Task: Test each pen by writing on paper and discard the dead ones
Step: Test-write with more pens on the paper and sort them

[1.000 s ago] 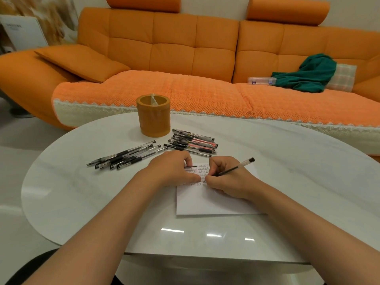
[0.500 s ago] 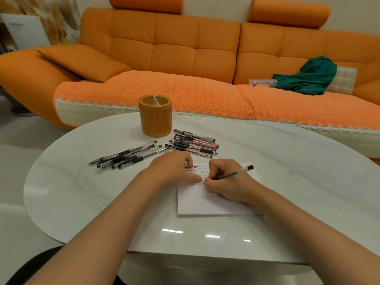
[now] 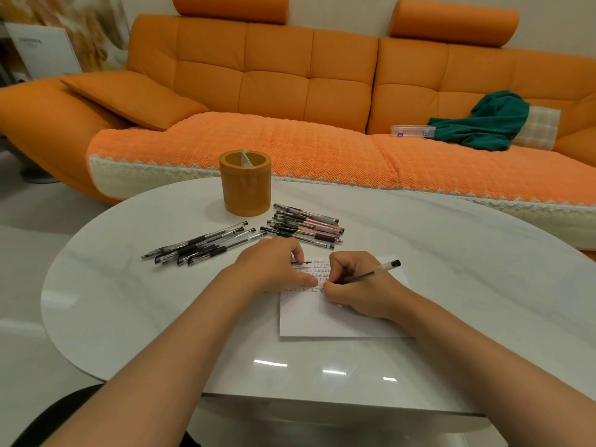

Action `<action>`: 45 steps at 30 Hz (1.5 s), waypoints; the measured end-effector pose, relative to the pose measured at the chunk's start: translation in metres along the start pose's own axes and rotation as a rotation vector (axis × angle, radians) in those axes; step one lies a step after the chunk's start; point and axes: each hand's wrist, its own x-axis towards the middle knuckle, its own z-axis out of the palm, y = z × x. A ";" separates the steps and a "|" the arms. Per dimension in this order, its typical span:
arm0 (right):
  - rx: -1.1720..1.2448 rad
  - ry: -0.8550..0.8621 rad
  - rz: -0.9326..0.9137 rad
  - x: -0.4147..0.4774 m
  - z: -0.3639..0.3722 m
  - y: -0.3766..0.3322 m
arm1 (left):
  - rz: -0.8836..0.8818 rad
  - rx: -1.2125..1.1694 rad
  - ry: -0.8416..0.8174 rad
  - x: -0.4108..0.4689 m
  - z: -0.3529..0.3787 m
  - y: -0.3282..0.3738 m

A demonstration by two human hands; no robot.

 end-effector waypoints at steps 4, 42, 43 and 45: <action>0.019 0.014 -0.009 0.001 0.001 0.002 | 0.000 -0.005 0.001 -0.001 0.000 0.001; 0.294 0.225 0.022 0.002 -0.008 0.001 | 0.047 -0.088 0.048 -0.008 0.001 -0.004; 0.310 0.209 0.015 0.001 -0.011 0.001 | 0.053 -0.117 0.046 -0.009 0.000 -0.005; 0.386 0.157 0.012 0.002 -0.016 0.000 | 0.071 -0.143 0.043 -0.012 -0.003 -0.008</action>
